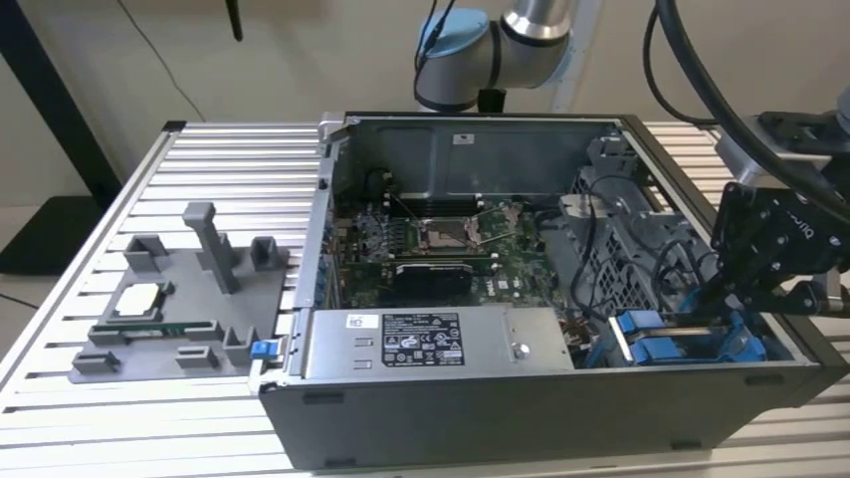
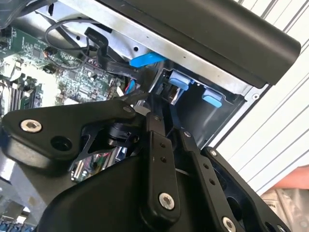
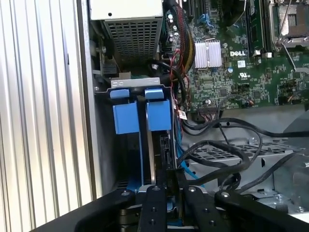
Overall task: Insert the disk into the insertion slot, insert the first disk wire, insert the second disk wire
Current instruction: 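Insert the first disk wire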
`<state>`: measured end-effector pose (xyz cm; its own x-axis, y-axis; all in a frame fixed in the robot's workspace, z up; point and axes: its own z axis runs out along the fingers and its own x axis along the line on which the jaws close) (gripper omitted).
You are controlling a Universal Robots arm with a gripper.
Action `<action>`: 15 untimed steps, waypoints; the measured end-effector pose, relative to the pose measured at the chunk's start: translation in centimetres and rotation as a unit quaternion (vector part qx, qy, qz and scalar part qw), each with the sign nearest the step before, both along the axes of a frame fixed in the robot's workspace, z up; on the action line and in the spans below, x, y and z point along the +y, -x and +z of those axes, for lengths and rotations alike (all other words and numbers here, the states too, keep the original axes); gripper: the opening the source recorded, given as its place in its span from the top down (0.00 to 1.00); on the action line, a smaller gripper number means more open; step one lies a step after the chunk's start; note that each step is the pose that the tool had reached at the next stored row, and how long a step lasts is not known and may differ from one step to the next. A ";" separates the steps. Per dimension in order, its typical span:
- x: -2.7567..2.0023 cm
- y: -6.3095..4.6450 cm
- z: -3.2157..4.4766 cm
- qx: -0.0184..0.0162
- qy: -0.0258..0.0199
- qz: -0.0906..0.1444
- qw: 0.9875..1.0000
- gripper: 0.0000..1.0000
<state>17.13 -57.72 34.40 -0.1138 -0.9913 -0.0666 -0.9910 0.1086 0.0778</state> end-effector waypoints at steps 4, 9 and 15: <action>0.01 0.0 -0.04 -0.002 0.000 0.002 1.000 1.00; 0.08 0.0 -0.10 -0.005 0.000 0.010 1.000 1.00; 0.21 0.0 -0.17 -0.007 0.000 0.012 1.000 1.00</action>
